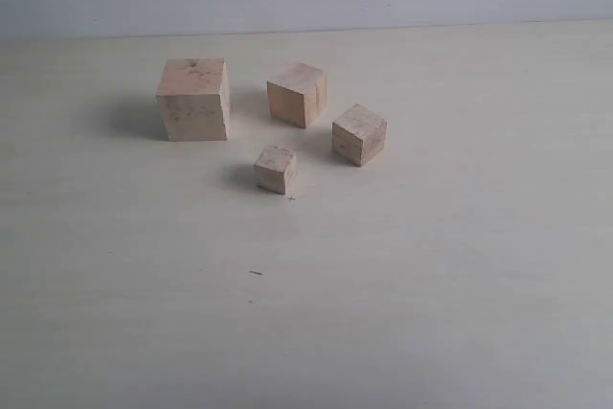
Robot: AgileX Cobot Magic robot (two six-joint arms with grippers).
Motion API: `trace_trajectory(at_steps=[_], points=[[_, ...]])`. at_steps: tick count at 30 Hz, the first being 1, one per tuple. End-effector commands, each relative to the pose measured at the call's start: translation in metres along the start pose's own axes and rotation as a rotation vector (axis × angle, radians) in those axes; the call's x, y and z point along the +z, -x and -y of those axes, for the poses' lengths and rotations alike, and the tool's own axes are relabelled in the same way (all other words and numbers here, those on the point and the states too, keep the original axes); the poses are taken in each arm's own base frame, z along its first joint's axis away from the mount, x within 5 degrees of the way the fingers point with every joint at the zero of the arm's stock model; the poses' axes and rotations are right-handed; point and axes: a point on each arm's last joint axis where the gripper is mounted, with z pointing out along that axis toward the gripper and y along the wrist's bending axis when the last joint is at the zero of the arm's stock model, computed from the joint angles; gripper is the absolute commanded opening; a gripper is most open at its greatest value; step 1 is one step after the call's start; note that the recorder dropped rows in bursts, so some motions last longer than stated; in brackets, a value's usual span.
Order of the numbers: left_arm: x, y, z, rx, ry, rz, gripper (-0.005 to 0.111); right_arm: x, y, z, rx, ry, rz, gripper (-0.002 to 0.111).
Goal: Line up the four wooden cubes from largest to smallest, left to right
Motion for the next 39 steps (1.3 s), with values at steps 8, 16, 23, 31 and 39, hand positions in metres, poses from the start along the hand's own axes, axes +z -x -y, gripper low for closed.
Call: trace_trajectory(at_steps=[8, 16, 23, 31, 39], points=[[0.000, 0.000, 0.000, -0.009, 0.000, 0.005, 0.000, 0.000, -0.001, 0.000, -0.002, -0.005, 0.011, 0.000], [0.000, 0.000, 0.000, -0.009, 0.000, 0.005, 0.000, 0.000, -0.001, 0.000, -0.002, -0.005, 0.011, 0.000], [0.000, 0.000, 0.000, -0.009, 0.000, 0.005, 0.000, 0.000, -0.001, 0.001, -0.054, -0.015, 0.011, 0.000], [0.000, 0.000, 0.000, -0.009, 0.000, 0.005, 0.000, -0.002, 0.017, 0.000, 0.056, 0.006, 0.207, 0.000], [0.000, 0.000, 0.000, -0.009, 0.000, 0.005, 0.000, -0.021, 0.056, 0.006, 0.494, 0.100, 0.685, 0.000]])
